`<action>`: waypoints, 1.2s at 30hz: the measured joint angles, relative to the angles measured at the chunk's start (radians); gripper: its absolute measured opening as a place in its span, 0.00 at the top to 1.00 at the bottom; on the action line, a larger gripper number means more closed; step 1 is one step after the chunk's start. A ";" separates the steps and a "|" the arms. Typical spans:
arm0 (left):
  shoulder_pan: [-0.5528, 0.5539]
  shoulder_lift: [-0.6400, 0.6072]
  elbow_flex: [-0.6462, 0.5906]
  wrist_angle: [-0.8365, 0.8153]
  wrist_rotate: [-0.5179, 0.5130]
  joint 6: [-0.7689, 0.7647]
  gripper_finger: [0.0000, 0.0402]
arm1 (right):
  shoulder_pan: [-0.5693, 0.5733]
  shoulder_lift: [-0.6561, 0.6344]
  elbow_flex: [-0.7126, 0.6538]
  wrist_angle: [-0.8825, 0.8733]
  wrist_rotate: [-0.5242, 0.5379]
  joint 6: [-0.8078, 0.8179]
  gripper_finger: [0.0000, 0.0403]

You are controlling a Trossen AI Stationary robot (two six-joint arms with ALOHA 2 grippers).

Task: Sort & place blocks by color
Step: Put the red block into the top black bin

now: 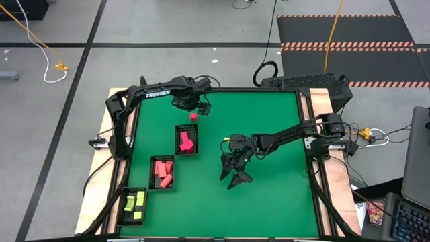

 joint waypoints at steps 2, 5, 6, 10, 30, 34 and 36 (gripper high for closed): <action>0.000 0.021 -0.001 -0.004 0.013 0.001 0.25 | 0.000 0.000 0.000 0.001 0.000 0.000 0.25; 0.003 0.060 -0.001 -0.004 0.037 0.010 0.25 | 0.000 0.000 0.000 0.000 0.000 0.000 0.25; 0.006 0.071 -0.001 -0.008 0.041 0.014 0.25 | 0.000 0.000 0.000 0.000 0.000 0.000 0.25; 0.024 0.097 -0.001 -0.010 0.041 0.020 0.22 | 0.000 0.000 0.000 -0.006 0.000 -0.003 0.25; 0.033 0.134 -0.001 0.032 0.076 0.028 0.51 | 0.000 0.000 0.000 -0.027 0.001 -0.023 0.25; 0.033 0.134 -0.001 0.034 0.076 0.035 0.59 | 0.000 0.000 0.000 -0.028 0.001 -0.023 0.25; 0.033 0.134 -0.001 0.035 0.076 0.038 0.63 | 0.000 0.000 0.000 -0.028 0.001 -0.023 0.25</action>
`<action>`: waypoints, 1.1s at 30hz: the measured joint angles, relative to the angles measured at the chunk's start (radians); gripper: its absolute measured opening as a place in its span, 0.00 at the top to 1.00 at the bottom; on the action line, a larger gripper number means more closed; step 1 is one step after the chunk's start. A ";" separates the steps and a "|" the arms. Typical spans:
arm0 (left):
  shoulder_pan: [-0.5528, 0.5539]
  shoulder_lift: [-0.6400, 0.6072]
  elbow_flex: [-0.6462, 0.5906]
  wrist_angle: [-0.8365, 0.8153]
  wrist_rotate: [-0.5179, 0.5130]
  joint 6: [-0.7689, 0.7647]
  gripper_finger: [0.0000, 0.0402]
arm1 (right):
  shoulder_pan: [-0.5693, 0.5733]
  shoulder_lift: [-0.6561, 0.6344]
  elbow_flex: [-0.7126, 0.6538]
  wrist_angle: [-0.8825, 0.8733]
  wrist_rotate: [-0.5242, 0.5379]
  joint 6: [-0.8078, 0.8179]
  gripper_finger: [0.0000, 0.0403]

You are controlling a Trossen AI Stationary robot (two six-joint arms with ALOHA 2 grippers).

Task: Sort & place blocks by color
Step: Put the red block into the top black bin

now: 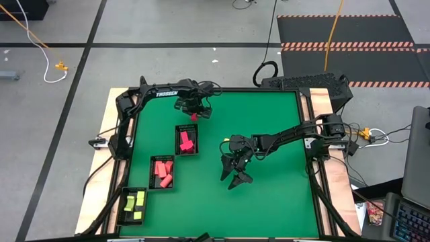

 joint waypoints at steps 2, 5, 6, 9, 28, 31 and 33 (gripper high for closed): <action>0.000 0.000 0.000 0.000 0.001 0.009 0.65 | 0.000 0.000 0.000 0.000 0.000 0.000 0.25; -0.001 0.000 0.000 0.000 0.007 0.029 0.66 | 0.000 0.000 0.000 0.000 0.000 0.000 0.25; -0.001 0.000 0.000 0.000 0.007 0.035 0.65 | 0.000 0.000 0.000 0.000 0.000 0.000 0.25; 0.000 -0.004 0.000 -0.001 0.017 0.054 0.63 | 0.000 0.000 0.000 0.000 0.000 0.000 0.25; -0.074 -0.009 0.311 -0.309 0.028 0.246 0.64 | 0.000 0.000 0.000 0.000 0.000 -0.004 0.25; -0.116 -0.010 0.351 -0.399 -0.002 0.261 0.68 | 0.000 0.000 0.000 0.000 0.000 -0.003 0.25; -0.150 -0.010 0.355 -0.441 -0.005 0.264 0.68 | 0.000 0.000 0.000 -0.001 0.000 -0.002 0.25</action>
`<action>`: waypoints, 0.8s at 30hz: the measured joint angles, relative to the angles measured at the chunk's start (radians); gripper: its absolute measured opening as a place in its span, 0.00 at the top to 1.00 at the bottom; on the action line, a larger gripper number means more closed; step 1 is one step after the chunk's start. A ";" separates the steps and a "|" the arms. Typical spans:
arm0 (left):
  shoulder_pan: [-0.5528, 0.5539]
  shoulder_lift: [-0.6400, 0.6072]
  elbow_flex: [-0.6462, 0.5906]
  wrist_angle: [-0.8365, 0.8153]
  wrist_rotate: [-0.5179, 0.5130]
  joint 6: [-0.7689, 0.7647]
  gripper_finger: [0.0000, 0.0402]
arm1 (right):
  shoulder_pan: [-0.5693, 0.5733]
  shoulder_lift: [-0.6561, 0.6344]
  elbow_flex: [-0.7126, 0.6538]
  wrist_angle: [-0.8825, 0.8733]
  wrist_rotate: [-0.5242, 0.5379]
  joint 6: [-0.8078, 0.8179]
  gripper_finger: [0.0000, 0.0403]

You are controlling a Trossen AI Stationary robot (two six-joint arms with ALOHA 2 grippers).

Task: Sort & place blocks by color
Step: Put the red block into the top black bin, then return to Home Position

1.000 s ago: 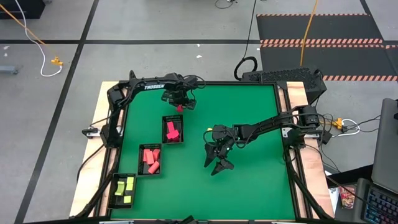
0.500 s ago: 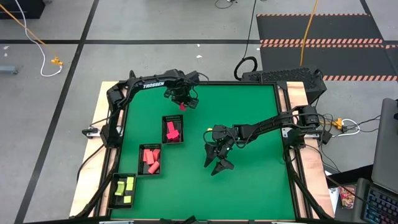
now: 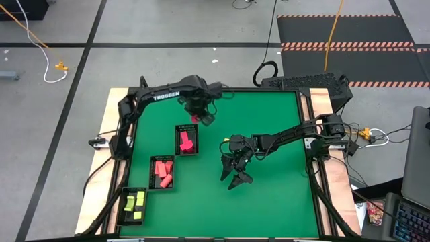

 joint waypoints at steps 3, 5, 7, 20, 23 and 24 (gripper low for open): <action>-0.049 0.000 -0.007 -0.044 -0.012 0.007 0.68 | 0.000 0.000 -0.008 0.002 0.000 0.002 0.25; -0.074 0.000 -0.021 -0.058 -0.019 0.019 0.65 | 0.000 0.000 -0.018 0.001 0.000 0.003 0.25; -0.094 0.000 -0.040 -0.058 -0.022 0.025 0.63 | 0.000 0.000 -0.027 0.000 0.001 0.014 0.25; -0.112 0.000 -0.126 -0.061 -0.028 0.097 0.56 | 0.000 0.001 -0.032 0.002 0.003 0.024 0.25; -0.112 0.000 -0.126 -0.061 -0.054 0.098 0.51 | 0.000 0.001 -0.032 0.002 0.003 0.020 0.25; -0.112 0.000 -0.126 -0.061 -0.062 0.099 0.49 | 0.000 0.001 -0.032 0.002 0.003 0.018 0.25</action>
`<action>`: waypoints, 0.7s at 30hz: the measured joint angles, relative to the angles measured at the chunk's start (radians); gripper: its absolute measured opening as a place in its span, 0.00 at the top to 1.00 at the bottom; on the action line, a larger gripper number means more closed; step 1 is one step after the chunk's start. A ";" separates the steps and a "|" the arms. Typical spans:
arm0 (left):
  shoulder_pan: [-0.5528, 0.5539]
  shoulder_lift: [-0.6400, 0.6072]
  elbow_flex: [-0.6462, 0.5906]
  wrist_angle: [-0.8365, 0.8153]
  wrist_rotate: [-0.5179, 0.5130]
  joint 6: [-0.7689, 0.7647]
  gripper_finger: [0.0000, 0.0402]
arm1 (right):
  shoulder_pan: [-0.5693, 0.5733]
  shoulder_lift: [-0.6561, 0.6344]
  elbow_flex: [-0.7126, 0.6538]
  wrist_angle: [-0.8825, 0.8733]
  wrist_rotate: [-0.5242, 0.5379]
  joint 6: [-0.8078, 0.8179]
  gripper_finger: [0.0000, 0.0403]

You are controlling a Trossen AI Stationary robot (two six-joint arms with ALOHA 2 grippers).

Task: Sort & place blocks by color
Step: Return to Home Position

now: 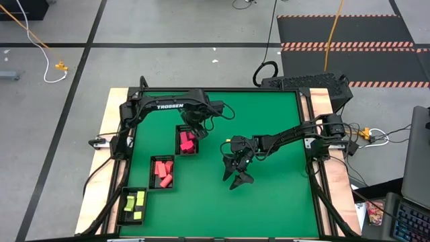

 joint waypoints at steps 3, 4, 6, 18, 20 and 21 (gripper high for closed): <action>0.000 0.000 0.000 -0.002 -0.015 0.010 0.43 | 0.000 0.000 0.000 0.000 0.000 -0.009 0.25; 0.000 0.000 0.000 -0.004 -0.025 0.015 0.42 | 0.000 0.000 0.000 0.000 0.000 -0.011 0.25; 0.000 -0.005 0.000 -0.013 -0.045 0.028 0.39 | 0.000 0.000 0.000 0.000 0.000 -0.016 0.25; -0.087 -0.297 -0.006 0.260 -0.124 0.118 0.45 | 0.000 0.000 -0.001 -0.001 0.047 -0.042 0.25; -0.124 -0.361 -0.036 0.335 -0.133 0.139 0.47 | 0.000 0.000 -0.001 -0.001 0.085 -0.043 0.25; -0.144 -0.393 -0.061 0.372 -0.135 0.148 0.48 | 0.000 0.000 -0.001 -0.001 0.103 -0.045 0.25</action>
